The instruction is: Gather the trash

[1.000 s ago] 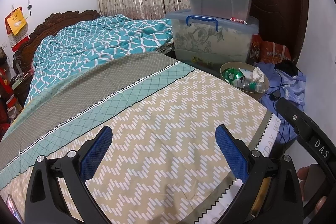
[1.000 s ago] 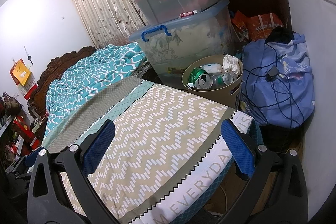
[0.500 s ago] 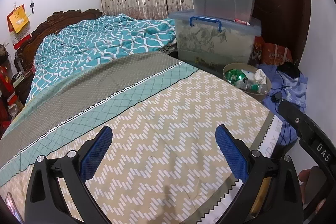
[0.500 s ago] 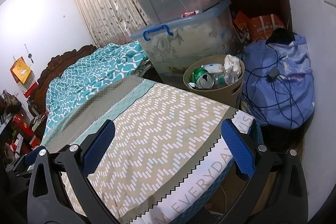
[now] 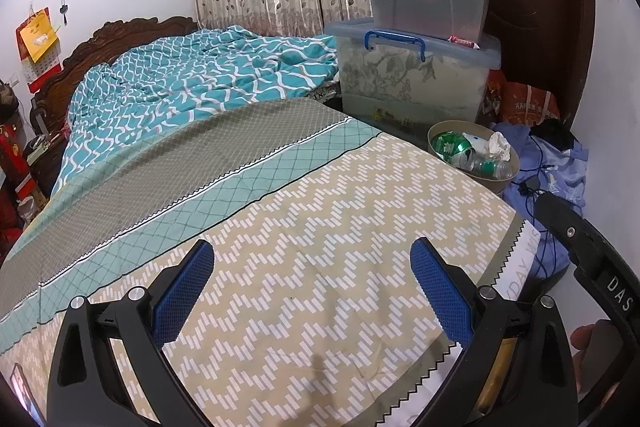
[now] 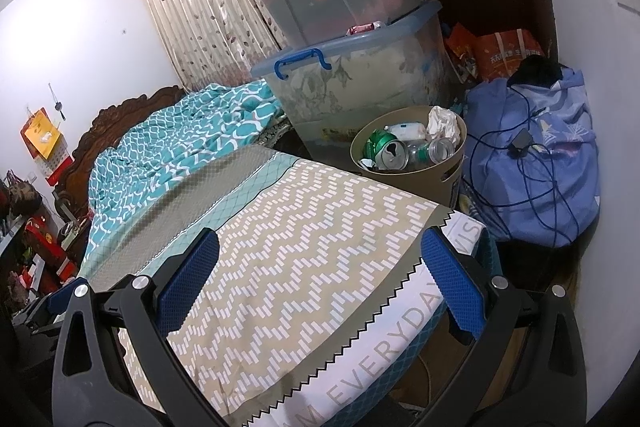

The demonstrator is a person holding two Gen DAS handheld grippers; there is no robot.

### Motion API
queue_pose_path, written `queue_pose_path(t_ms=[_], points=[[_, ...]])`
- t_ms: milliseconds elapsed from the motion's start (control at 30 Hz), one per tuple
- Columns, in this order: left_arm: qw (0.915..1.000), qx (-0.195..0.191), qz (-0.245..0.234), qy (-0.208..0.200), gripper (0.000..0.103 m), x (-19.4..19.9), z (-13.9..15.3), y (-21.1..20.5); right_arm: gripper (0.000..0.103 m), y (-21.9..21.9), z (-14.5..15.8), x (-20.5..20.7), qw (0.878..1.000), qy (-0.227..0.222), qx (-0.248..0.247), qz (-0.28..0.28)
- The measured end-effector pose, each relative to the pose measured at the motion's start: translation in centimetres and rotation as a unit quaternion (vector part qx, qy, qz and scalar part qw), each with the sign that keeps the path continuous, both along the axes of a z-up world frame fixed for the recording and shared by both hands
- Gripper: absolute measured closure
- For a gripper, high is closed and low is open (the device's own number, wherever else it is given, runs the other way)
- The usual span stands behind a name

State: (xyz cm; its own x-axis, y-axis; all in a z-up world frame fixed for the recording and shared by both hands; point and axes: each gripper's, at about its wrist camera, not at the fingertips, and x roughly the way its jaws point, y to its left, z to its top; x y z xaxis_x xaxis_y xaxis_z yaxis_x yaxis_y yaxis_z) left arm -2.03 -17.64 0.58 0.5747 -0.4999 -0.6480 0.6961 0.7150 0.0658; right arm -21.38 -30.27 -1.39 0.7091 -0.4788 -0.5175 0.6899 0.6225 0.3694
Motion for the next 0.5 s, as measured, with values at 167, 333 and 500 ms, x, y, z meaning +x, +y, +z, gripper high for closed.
queue_pose_path(t_ms=[167, 333, 500], points=[[1.0000, 0.004, -0.002, -0.001, 0.008, -0.05, -0.04, -0.21, 0.003, -0.24, -0.20, 0.03, 1.000, 0.000, 0.004, -0.002], [1.0000, 0.003, -0.002, -0.001, 0.008, -0.09, -0.02, -0.26, 0.003, -0.27, -0.21, -0.03, 1.000, 0.000, 0.003, -0.002], [1.0000, 0.004, -0.002, -0.001, 0.008, -0.09, -0.04, -0.25, 0.003, -0.25, -0.18, 0.00, 1.000, 0.000, 0.003, -0.002]])
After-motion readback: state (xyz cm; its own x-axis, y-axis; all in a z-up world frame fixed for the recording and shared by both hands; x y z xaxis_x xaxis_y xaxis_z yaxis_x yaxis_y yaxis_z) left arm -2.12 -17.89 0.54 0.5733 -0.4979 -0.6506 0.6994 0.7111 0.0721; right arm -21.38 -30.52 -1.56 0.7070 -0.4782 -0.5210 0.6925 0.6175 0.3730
